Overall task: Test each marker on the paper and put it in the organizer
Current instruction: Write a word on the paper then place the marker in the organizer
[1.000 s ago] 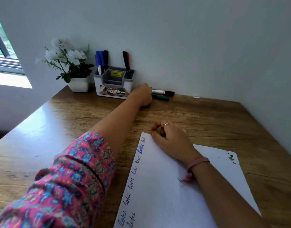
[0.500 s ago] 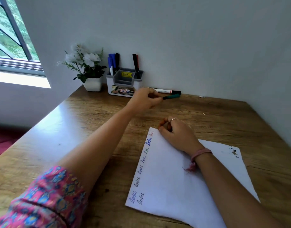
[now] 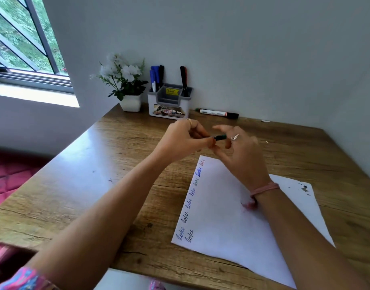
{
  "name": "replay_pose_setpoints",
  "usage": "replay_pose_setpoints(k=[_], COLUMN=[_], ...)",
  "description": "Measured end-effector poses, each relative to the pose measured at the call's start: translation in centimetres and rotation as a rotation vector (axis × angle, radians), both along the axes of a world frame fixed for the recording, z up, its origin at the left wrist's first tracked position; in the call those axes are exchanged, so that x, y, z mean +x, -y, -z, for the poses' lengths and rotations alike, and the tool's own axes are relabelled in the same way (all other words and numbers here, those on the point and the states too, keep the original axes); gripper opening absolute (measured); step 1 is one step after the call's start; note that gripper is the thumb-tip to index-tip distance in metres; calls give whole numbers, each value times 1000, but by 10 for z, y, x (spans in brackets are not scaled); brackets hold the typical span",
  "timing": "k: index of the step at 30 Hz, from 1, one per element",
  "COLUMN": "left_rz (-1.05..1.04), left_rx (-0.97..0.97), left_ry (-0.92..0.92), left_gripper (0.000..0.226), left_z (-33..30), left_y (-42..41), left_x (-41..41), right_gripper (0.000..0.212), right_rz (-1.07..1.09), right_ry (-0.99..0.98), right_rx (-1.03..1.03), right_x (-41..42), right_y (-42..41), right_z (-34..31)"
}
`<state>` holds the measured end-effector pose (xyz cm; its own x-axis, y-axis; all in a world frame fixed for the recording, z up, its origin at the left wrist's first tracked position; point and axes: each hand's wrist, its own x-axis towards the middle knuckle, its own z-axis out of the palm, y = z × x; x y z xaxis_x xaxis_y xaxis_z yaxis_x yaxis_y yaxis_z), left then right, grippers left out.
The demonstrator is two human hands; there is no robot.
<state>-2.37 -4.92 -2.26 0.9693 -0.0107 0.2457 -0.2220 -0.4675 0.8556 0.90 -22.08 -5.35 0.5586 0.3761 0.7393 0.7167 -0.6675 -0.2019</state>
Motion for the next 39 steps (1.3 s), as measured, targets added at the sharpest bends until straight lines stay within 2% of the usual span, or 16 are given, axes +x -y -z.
replay_pose_setpoints(k=[2, 4, 5, 8, 10, 14, 17, 21, 26, 30, 33, 35, 37, 39], left_rz=[109, 140, 126, 131, 232, 400, 395, 418, 339, 337, 351, 361, 275, 166], left_rx=[-201, -421, -440, -161, -33, -60, -94, -156, -125, -88, -55, -54, 63, 305], left_ry=[-96, -162, -171, -161, -191, -264, -278, -206, -40, 0, -42, -89, -84, -52], left_gripper=[22, 31, 32, 21, 19, 12, 25, 18, 32, 30, 27, 32, 41, 48], left_z=[-2, -3, -1, 3, 1, -2, 5, 15, 22, 21, 21, 23, 24, 23], left_y=[-4, -16, -22, -29, -23, -10, -1, 7, 10, 5, -2, -10, -22, -35], left_x=[-2, -1, 1, 1, -3, -12, -13, -9, -3, 1, 3, 4, 8, 14], right_gripper=[23, 17, 13, 11, 18, 25, 25, 21, 42, 20, 18, 18, 18, 15], right_rz=[-2, -66, -112, -256, -323, -367, -370, -402, -453, -466, -519, -502, -443, -416], right_ry=[-16, -164, -272, -624, -746, -790, -879, -955, -961, -979, -991, -979, -979, -994], right_rx=[-23, 106, 194, 443, 525, 574, 674, 805, 847, 930, 1038, 1086, 1115, 1157], right_x=[3, 2, -1, -11, -17, -21, -21, -20, -22, -21, -22, -21, -20, -18], right_y=[0, -1, -2, -9, -14, -19, -19, -18, -22, -18, -15, -14, -13, -14], right_z=[3, 3, 1, -4, -5, -5, -5, -5, -6, -10, -13, -13, -12, -11])
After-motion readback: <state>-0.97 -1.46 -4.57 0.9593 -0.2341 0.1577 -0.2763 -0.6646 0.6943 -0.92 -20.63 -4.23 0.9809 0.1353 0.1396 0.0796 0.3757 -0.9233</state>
